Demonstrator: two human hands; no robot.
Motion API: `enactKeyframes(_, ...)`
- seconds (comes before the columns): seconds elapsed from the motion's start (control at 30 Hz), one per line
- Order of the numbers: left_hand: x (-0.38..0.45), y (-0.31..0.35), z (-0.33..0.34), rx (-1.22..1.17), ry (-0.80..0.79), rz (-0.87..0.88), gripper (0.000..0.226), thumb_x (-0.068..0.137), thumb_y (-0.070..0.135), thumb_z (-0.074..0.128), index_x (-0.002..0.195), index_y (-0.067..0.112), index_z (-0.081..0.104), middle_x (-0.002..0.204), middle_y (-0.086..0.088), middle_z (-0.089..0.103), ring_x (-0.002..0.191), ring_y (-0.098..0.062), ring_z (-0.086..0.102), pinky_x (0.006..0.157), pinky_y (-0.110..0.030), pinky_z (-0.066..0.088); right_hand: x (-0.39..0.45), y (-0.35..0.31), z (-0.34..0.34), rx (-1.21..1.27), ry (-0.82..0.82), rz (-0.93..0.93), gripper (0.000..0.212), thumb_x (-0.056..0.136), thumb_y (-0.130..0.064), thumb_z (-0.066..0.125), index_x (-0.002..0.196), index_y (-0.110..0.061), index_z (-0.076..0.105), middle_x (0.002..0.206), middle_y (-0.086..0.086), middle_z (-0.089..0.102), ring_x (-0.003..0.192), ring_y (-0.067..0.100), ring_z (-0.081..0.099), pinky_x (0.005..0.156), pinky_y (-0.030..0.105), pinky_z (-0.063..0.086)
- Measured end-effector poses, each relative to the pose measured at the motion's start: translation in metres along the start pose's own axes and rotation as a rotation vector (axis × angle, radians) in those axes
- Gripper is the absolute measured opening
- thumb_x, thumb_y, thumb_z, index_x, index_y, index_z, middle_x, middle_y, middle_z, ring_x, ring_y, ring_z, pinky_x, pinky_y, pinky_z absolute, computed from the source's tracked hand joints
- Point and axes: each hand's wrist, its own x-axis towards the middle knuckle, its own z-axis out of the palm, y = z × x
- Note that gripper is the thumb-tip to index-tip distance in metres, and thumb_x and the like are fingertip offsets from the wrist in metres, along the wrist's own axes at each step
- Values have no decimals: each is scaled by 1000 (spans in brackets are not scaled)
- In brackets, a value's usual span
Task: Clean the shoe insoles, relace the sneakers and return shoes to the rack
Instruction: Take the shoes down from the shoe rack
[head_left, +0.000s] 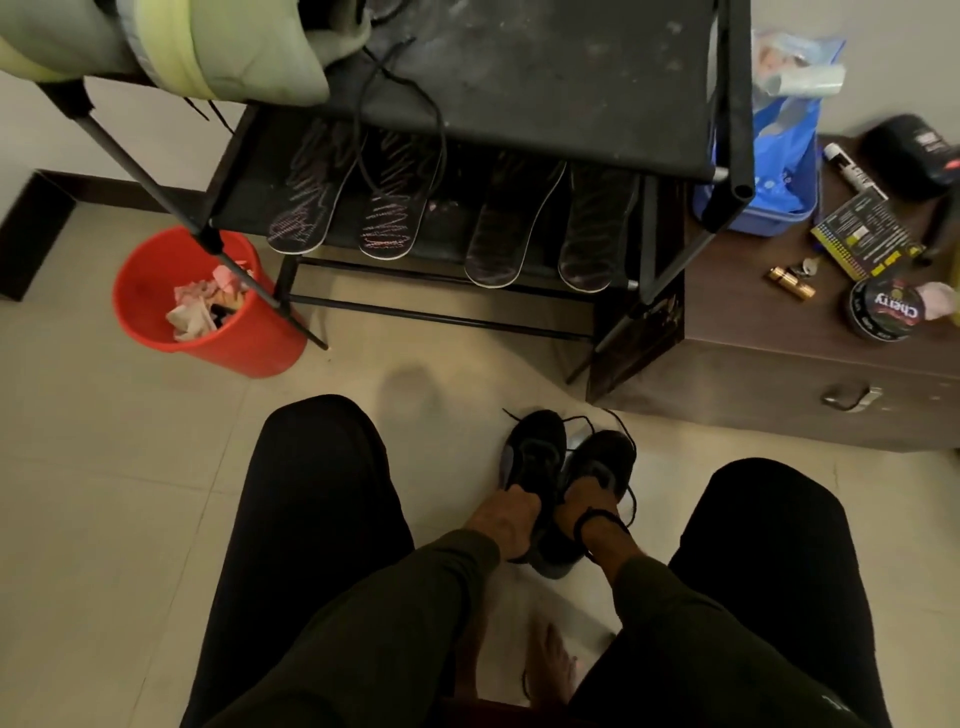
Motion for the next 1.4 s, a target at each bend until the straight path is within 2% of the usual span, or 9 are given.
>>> enactKeyframes(0.17,3,3,10,30,-152,-16,46,93,17,66,134,1,53,135,-23,53,120,-39,57,103,-44,49,-4,-3,-2,21,35,-13,35,92,-20,63,123,-3,61,119,20,65,111,37,62,93,40,52)
enactKeyframes(0.6,12,-11,29,35,-274,-138,90,82,38,83,151,5,36,151,-17,39,138,-34,43,113,-44,41,-5,8,-10,-59,25,9,41,92,-24,67,128,-6,58,126,17,63,117,34,59,93,36,50)
enactKeyframes(0.73,14,-2,32,-26,-369,-92,101,86,37,80,159,6,18,163,-18,23,149,-35,26,121,-40,29,-1,3,-11,-55,12,-23,27,94,-23,64,116,-7,66,101,9,64,92,25,59,73,24,46)
enactKeyframes(0.83,12,5,18,-51,-372,-85,90,89,32,77,157,5,25,159,-19,32,145,-36,33,119,-38,30,-1,-4,-12,-48,36,-90,14,95,-22,61,96,-11,69,85,2,61,78,18,54,54,20,37)
enactKeyframes(0.97,8,16,-25,-119,-233,-53,70,89,35,74,148,10,44,146,-18,50,132,-36,50,112,-42,42,-9,-15,-13,88,136,-185,21,94,-22,64,82,-8,73,71,-1,66,67,12,59,63,23,48)
enactKeyframes(1.1,-11,24,-102,-82,-77,6,57,91,40,68,139,13,55,137,-17,58,122,-35,57,103,-38,46,-23,-48,-42,157,249,-292,32,96,-27,58,71,-14,72,81,6,72,76,24,63,67,28,42)
enactKeyframes(1.2,-50,17,-169,-69,30,25,30,91,39,71,97,10,68,90,-11,68,83,-28,66,76,-29,51,-34,-75,-69,329,270,-412,30,92,-17,61,62,-18,66,70,5,70,70,24,66,68,39,54)
enactKeyframes(1.27,-86,6,-208,-80,82,23,35,94,42,67,89,8,70,72,-4,66,64,-21,62,62,-25,48,-48,-96,-85,425,247,-499,24,91,-16,64,68,-20,67,70,3,71,69,22,69,72,44,60)
enactKeyframes(1.4,-186,-25,-287,-36,137,82,36,92,59,61,98,26,74,85,8,76,85,-7,72,79,-31,52,-90,-149,-107,570,183,-685,15,91,-15,67,77,-11,73,69,3,72,62,13,67,59,32,56)
